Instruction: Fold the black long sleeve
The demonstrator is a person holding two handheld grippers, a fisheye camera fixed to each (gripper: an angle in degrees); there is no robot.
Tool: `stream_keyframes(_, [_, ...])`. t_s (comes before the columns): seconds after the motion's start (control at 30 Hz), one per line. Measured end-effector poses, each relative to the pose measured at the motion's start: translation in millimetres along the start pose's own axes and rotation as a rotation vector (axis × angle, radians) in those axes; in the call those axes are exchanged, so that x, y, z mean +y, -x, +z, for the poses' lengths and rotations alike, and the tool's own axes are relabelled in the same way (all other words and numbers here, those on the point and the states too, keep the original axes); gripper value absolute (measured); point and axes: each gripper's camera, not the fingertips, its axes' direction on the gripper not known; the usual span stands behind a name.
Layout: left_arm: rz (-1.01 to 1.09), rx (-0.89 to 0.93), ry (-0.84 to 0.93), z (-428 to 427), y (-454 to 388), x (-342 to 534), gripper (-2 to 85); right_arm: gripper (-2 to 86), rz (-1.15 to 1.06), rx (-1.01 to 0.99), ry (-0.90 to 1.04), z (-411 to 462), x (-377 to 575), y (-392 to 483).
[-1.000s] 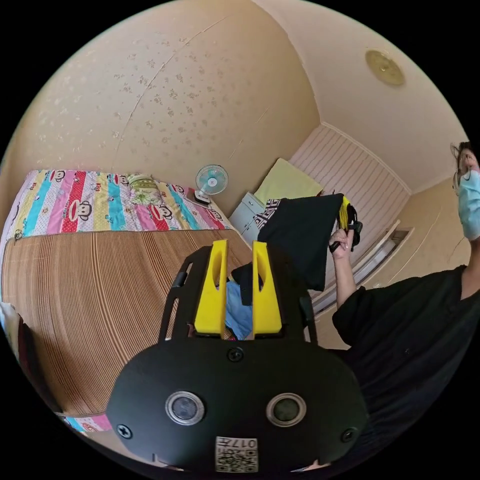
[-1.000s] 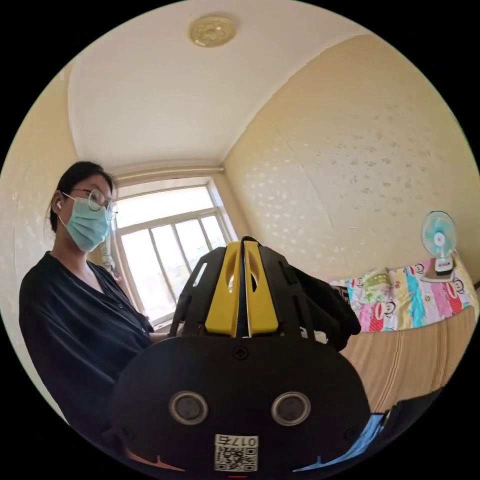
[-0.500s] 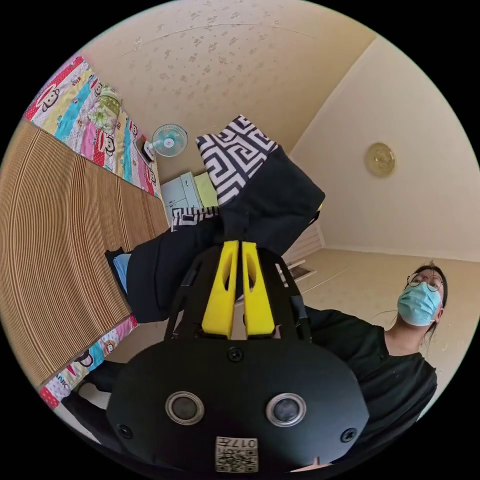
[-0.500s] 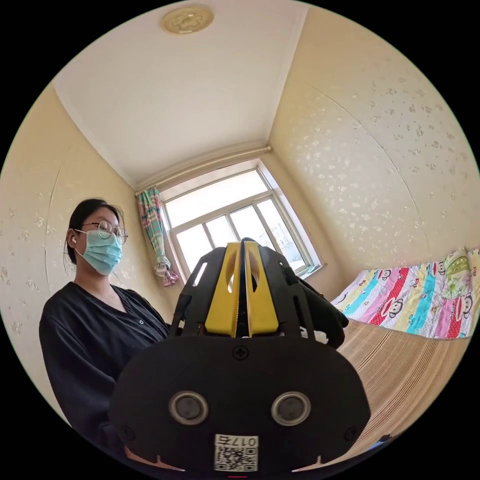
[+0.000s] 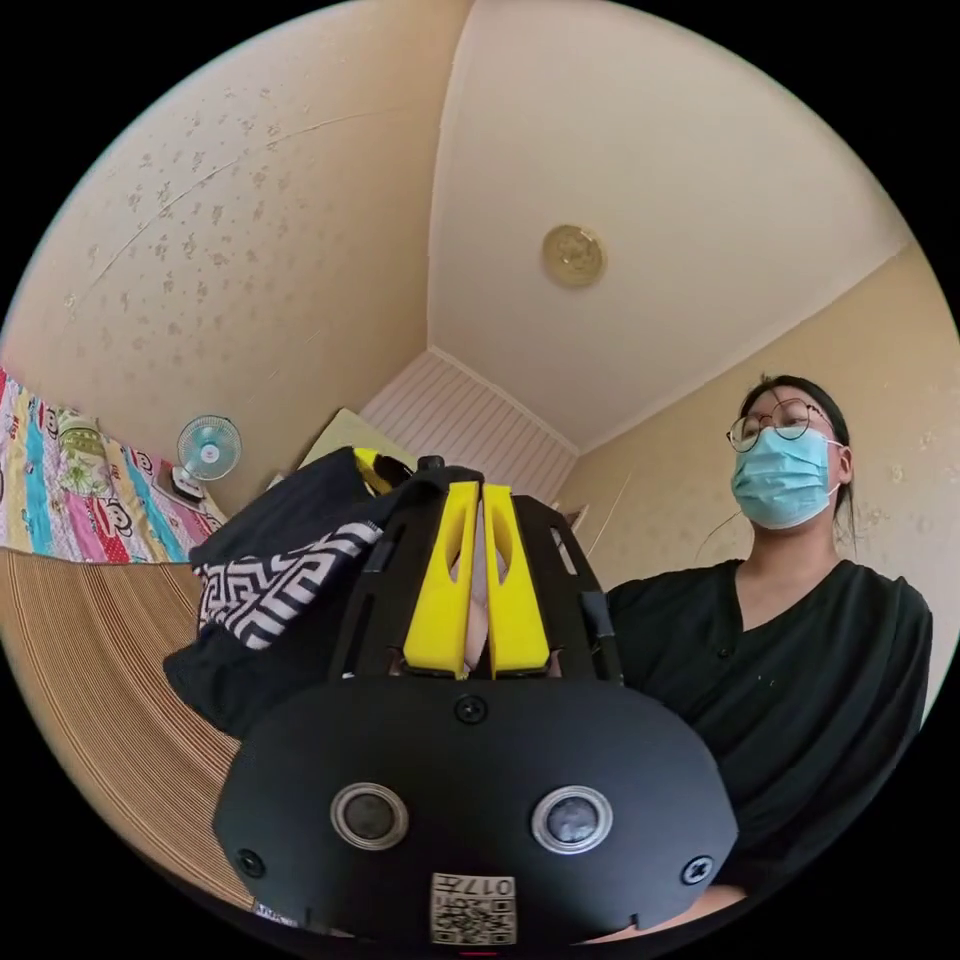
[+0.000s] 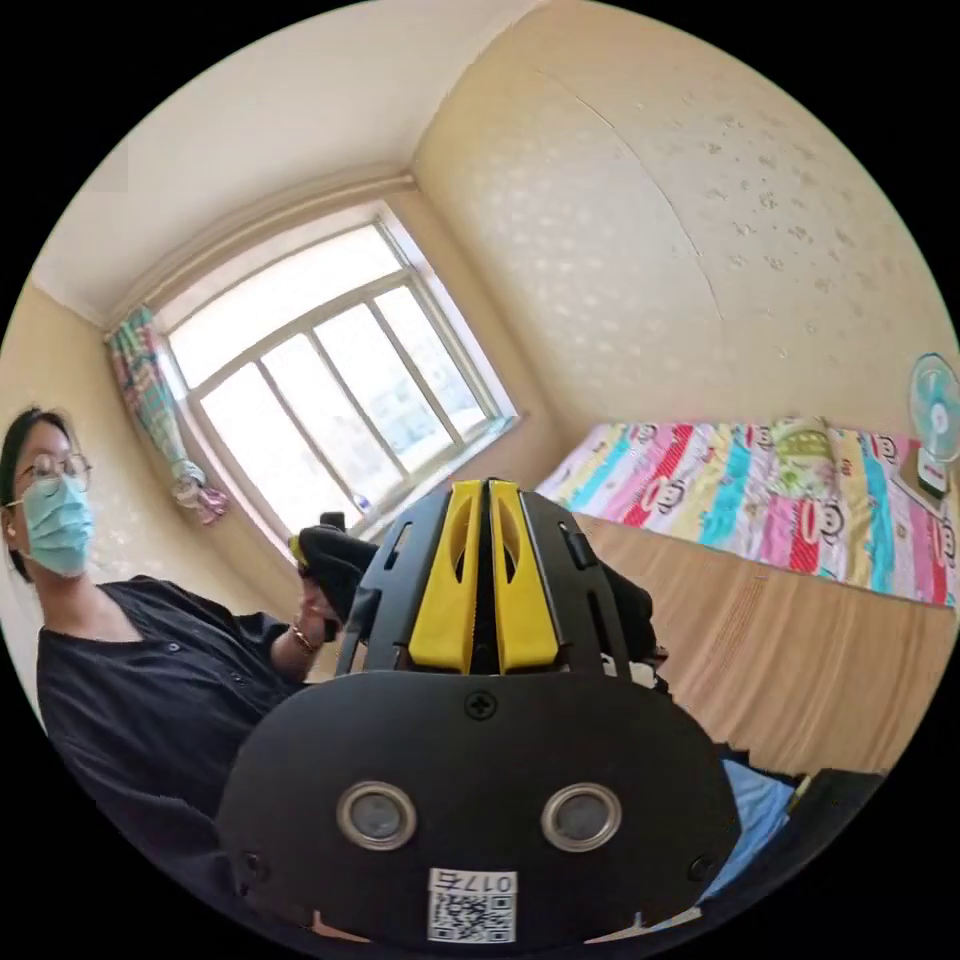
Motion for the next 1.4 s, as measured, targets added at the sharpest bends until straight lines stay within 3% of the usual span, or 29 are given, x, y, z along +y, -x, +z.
stream_keyframes(0.1, [-0.019,-0.037,0.041,16.6,15.6,-12.7,-1.0,5.3,0.041,0.222,0.137,39.0,7.9,-8.7])
stream_keyframes(0.27, [-0.121,-0.215,0.15,45.8,47.9,-7.9,-1.0,10.4,0.01,-0.019,0.116,72.5,47.7,16.6])
stream_keyframes(0.4, [-0.145,-0.152,0.184,73.8,60.1,3.3,-0.9,12.6,0.035,0.097,0.317,135.3,73.8,25.6])
stream_keyframes(0.57, [-0.081,-0.196,0.266,89.8,48.5,-7.5,-0.2,5.7,-0.035,0.047,0.233,147.7,72.9,19.6])
stream_keyframes(0.7, [-0.006,-0.138,0.136,51.6,27.2,-18.2,2.9,5.3,-0.133,0.018,0.168,122.9,51.3,16.1])
stream_keyframes(0.87, [0.027,-0.415,0.035,4.1,10.4,-3.5,5.3,4.9,-0.303,-0.339,-0.017,61.9,16.6,-6.5])
stream_keyframes(1.07, [-0.073,-0.524,0.118,15.1,38.6,8.7,8.9,4.7,-0.28,-0.879,-0.326,4.5,-18.6,-77.6])
stream_keyframes(1.13, [-0.069,-0.569,0.166,30.8,46.3,6.0,9.5,4.6,-0.211,-0.943,-0.349,-3.5,-30.0,-96.7])
stream_keyframes(1.23, [-0.023,-0.628,0.269,63.7,59.1,-4.4,10.0,4.6,-0.25,-0.893,-0.326,-19.5,-42.2,-99.4])
stream_keyframes(1.4, [-0.009,-0.715,0.386,111.1,94.3,-12.0,11.5,4.5,-0.33,-0.997,-0.25,-32.8,-54.9,-98.4])
